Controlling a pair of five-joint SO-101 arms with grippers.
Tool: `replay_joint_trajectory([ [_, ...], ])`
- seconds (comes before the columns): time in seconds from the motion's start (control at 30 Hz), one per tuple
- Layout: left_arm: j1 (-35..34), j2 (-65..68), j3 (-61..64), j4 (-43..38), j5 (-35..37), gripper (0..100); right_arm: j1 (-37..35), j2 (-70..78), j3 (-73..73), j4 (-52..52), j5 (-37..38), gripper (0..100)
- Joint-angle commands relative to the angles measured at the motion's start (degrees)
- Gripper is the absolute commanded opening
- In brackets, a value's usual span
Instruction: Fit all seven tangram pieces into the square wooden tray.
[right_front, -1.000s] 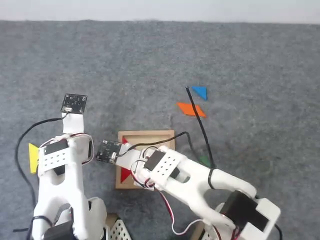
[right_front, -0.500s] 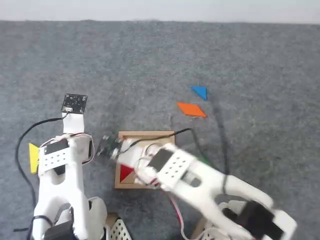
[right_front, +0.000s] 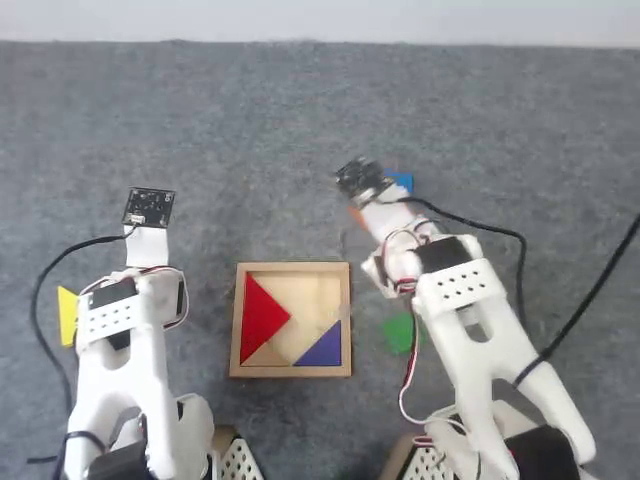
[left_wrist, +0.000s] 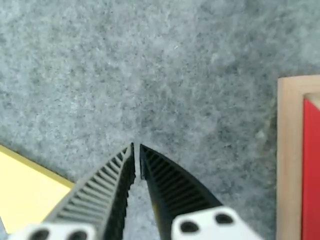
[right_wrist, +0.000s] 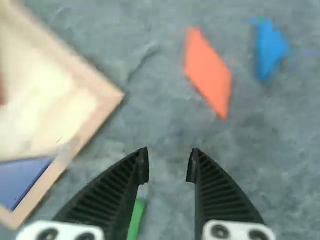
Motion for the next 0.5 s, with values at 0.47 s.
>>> replay_joint_trajectory([
  [0.47, 0.09, 0.09, -2.77, -1.14, -0.53, 2, 1.01, -7.16, 4.31, 16.4, 6.68, 17.4],
])
